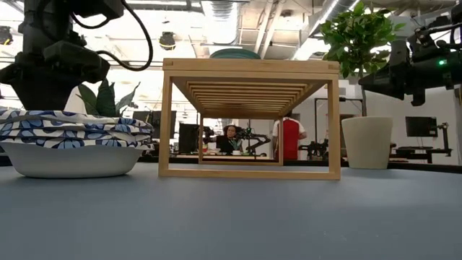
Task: Place and stack bowls onto a shelf
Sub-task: Put the white patterned bowl on the shelf, then stack the white patterned bowl on the white patterned bowl
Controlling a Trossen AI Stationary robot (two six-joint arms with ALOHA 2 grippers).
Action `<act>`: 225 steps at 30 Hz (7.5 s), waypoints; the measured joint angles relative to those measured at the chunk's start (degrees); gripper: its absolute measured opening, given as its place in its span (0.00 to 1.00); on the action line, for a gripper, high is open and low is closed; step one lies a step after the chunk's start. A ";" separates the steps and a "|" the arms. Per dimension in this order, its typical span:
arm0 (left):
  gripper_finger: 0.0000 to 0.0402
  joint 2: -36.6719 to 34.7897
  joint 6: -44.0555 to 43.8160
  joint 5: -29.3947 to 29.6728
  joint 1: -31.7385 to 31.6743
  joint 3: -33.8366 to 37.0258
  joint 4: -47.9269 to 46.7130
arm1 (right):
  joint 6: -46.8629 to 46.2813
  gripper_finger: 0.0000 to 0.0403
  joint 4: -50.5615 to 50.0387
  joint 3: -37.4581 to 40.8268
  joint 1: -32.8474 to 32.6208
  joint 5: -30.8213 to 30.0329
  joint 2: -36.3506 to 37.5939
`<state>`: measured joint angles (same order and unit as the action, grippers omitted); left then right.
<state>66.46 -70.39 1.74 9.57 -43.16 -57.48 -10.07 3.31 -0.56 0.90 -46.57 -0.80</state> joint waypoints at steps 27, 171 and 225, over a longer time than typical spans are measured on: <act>0.01 0.00 0.86 1.64 -0.01 0.00 -2.26 | 0.00 0.36 0.00 0.00 -0.02 0.00 0.00; 0.41 5.21 18.87 2.95 -13.15 -18.15 -14.06 | 1.15 0.36 -0.13 -0.02 0.00 -0.24 0.02; 0.41 12.63 -3.63 0.54 4.89 -5.18 -4.00 | -0.13 0.36 0.33 0.00 0.00 -0.24 0.02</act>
<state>79.09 -74.02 2.28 14.46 -48.34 -61.49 -10.20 3.64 -0.56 0.91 -46.81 -0.78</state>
